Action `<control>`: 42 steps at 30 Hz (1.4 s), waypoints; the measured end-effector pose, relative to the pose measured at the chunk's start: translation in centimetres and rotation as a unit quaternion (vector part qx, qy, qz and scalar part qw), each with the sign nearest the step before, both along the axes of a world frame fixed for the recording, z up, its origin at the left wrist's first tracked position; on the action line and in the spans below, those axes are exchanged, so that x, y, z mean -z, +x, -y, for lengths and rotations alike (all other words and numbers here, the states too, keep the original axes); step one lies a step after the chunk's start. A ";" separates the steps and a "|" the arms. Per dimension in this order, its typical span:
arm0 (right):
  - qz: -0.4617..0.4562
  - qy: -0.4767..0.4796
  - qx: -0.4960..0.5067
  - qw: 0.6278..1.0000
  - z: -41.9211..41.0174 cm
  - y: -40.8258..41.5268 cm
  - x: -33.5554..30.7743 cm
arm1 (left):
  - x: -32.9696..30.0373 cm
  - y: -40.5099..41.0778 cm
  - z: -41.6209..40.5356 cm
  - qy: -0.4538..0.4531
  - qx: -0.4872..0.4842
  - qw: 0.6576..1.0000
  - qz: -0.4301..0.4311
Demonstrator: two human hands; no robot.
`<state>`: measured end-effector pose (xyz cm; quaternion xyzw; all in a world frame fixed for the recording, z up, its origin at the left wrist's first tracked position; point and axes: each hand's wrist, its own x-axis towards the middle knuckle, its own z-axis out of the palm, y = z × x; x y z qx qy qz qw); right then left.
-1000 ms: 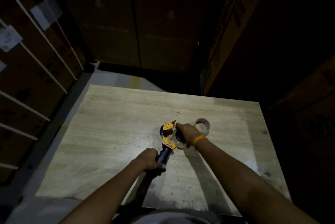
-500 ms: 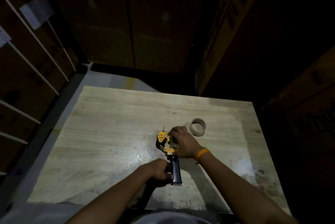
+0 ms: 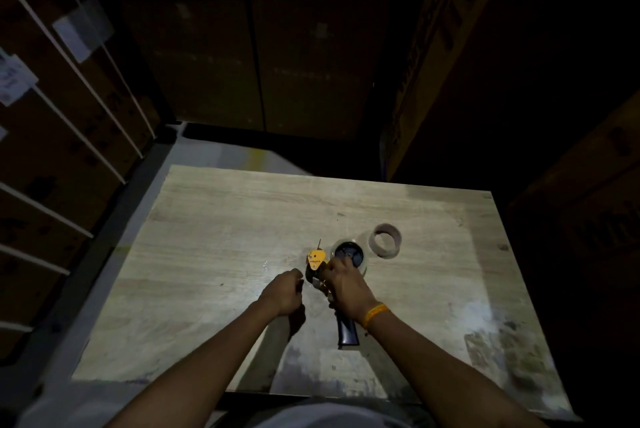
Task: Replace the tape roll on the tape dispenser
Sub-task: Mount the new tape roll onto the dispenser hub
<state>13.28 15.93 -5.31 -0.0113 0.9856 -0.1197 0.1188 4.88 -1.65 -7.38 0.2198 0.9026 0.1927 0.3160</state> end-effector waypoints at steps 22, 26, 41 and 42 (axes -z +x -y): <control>0.198 -0.141 0.241 0.940 -1.8 4.4 2.2 | -3.4 0.4 -9.1 -0.055 -0.078 0.990 -0.099; 0.198 -0.157 0.232 0.939 -1.9 4.3 1.3 | -3.5 0.7 -10.4 -0.089 -0.101 0.986 -0.100; 0.210 -0.161 0.231 0.936 -2.1 3.8 1.4 | -3.5 1.0 -10.7 -0.163 -0.069 0.971 -0.159; 0.211 -0.161 0.230 0.936 -2.1 3.8 1.3 | -3.4 1.0 -10.6 -0.162 -0.068 0.971 -0.160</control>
